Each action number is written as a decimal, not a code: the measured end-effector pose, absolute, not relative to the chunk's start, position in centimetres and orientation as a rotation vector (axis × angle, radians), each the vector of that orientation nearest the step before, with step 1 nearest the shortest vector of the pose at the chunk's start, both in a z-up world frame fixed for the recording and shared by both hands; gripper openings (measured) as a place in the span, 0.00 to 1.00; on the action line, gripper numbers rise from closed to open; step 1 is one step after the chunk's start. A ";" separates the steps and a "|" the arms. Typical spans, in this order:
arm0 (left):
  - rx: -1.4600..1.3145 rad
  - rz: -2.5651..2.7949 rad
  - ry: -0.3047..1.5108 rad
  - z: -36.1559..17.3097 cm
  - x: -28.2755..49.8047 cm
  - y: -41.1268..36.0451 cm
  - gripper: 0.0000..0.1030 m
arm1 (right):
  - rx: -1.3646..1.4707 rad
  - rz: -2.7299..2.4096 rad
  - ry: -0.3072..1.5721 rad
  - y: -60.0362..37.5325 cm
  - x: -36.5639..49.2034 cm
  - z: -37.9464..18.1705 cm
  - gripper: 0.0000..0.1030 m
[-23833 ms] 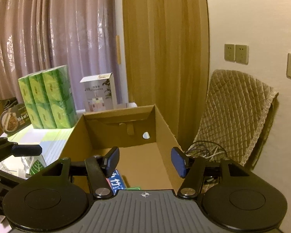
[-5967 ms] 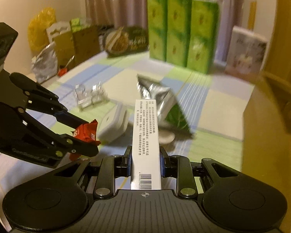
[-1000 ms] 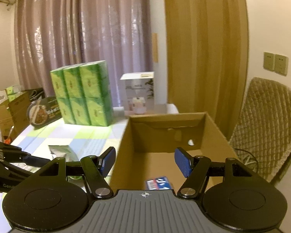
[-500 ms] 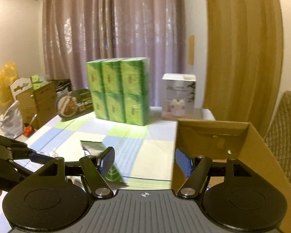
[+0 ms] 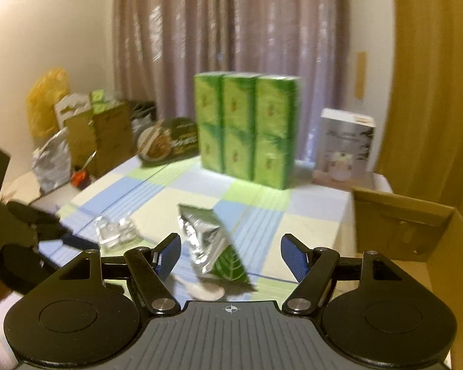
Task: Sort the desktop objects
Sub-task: 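Withdraw both tools from the cardboard box back over the table, then grasp the white plastic spoon with the right tool while the left tool reaches the white night light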
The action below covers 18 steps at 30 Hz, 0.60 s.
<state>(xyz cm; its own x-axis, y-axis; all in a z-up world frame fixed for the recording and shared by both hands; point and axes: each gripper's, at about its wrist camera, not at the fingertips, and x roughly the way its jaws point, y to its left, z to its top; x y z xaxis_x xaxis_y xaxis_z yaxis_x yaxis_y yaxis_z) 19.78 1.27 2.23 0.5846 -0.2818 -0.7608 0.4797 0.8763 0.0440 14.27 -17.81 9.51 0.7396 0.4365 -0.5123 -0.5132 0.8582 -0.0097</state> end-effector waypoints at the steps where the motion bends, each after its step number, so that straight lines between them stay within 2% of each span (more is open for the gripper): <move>1: 0.263 -0.456 0.840 2.0 19.9 1.5 0.66 | -0.171 0.539 0.532 -17.5 14.3 9.2 0.67; 13: 0.400 -0.536 0.836 -0.1 21.2 2.1 0.66 | -0.318 0.623 0.616 -14.4 15.1 6.0 0.67; 18: 0.449 -0.590 0.814 -0.2 22.0 1.7 0.70 | -0.407 0.664 0.690 -12.5 16.5 4.0 0.67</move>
